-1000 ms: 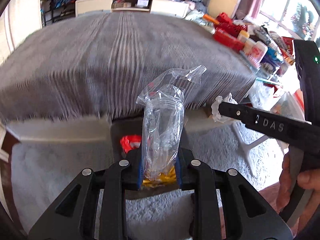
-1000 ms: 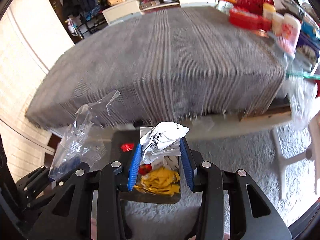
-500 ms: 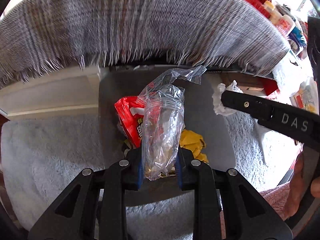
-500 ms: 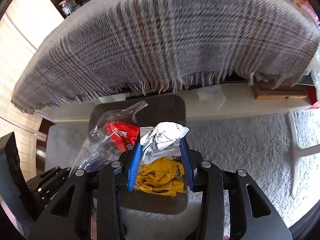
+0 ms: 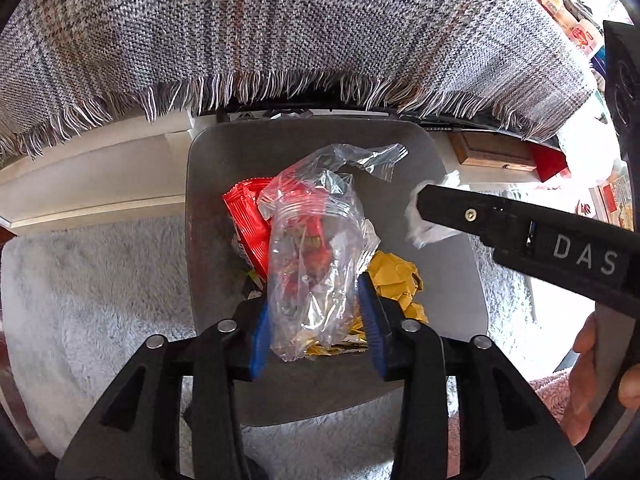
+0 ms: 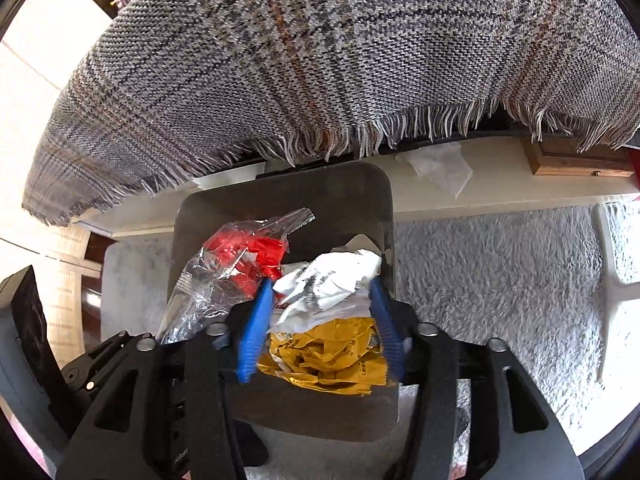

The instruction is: Collect trash

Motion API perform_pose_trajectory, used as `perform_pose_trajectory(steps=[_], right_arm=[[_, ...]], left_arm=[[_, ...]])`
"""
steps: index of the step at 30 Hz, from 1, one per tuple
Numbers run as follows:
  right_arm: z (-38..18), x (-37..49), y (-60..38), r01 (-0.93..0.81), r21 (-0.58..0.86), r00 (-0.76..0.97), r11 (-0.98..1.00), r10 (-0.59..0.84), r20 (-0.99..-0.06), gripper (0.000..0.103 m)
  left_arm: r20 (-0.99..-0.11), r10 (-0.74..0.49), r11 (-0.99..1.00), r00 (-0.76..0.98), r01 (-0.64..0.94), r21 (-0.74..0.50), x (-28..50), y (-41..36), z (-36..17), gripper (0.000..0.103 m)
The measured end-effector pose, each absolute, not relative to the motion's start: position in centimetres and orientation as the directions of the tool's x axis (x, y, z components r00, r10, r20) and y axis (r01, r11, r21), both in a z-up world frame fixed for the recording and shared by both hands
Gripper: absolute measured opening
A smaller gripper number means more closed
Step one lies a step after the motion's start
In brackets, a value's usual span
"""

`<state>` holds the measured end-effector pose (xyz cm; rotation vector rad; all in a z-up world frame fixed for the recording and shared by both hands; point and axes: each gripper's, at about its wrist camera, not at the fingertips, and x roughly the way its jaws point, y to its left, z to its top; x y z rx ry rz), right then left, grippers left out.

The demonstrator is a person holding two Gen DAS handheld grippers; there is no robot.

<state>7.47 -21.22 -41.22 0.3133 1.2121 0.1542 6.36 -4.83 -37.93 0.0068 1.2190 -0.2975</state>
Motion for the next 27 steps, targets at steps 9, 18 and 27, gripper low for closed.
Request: perform_pose_trajectory(steps=[9, 18, 27], right_arm=[[-38.9, 6.8, -22.1, 0.065, 0.286, 0.411, 0.956, 0.235, -0.88, 0.078], [-36.5, 3.5, -24.0, 0.093, 0.228, 0.484, 0.969, 0.155, -0.861, 0.1], [-31.0, 0.1, -25.1, 0.098, 0.214, 0.614, 0.972, 0.11, -0.781, 0.1]], left_arm=[[-0.908, -0.205, 0.963, 0.366, 0.239, -0.122, 4.0, -3.3, -34.9, 0.073], [-0.875, -0.2, 0.965, 0.442, 0.241, -0.099, 1.2, -2.5, -31.6, 0.095], [-0.8, -0.184, 0.973, 0.571, 0.221, -0.066, -0.3, -1.5, -25.9, 0.095]])
